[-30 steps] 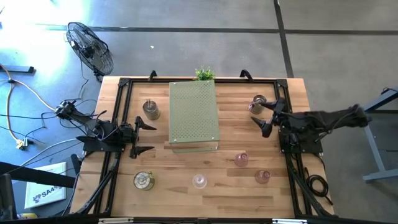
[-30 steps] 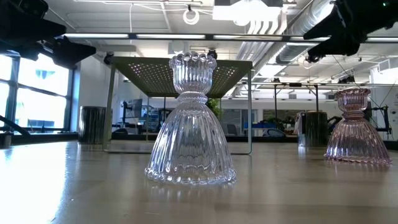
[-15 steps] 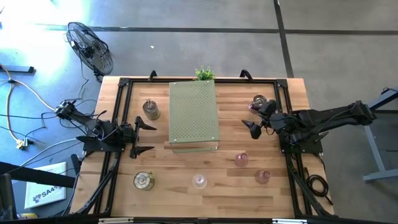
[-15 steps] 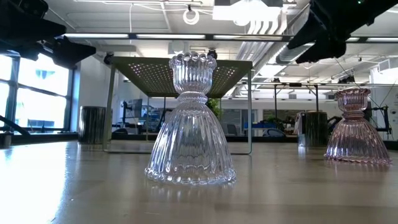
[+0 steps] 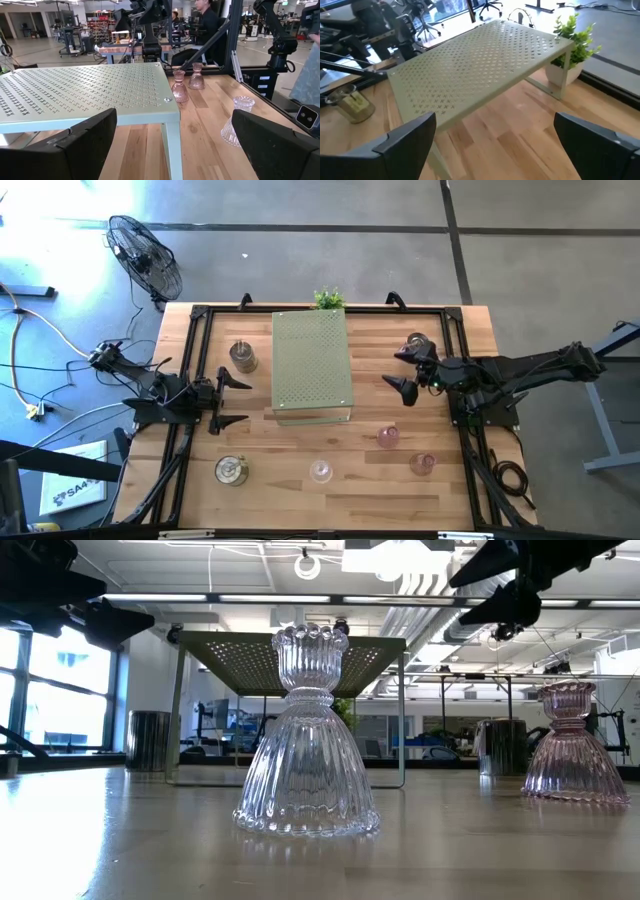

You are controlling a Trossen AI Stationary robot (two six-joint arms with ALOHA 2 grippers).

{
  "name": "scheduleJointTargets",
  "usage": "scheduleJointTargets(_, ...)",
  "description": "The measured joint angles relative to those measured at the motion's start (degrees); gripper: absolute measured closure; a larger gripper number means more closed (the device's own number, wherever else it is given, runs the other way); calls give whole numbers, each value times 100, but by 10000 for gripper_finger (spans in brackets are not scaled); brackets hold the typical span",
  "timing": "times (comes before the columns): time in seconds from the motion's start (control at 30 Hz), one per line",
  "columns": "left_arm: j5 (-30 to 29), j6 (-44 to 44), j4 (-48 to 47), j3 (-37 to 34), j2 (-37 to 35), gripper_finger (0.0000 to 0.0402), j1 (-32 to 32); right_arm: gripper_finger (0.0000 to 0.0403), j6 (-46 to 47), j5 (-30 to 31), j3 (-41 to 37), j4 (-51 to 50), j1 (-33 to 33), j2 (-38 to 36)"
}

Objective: Pick & Place candle stick holders
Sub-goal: Put the right brown scented candle on the shelf

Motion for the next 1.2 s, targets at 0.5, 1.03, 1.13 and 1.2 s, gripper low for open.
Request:
scheduleJointTargets(0.5,0,-1,-1,0,0,14,-2,3,-189,-937,0,13,1,-357)
scheduleJointTargets(1.03,0,-2,-2,0,2,14,-2,4,-124,-742,0,459,1,-690)
scheduleJointTargets(1.13,0,-1,-1,0,1,14,-1,6,391,-460,0,256,-1,-686)
scheduleJointTargets(1.2,0,0,0,0,0,14,-2,6,646,-248,0,114,-1,-691)
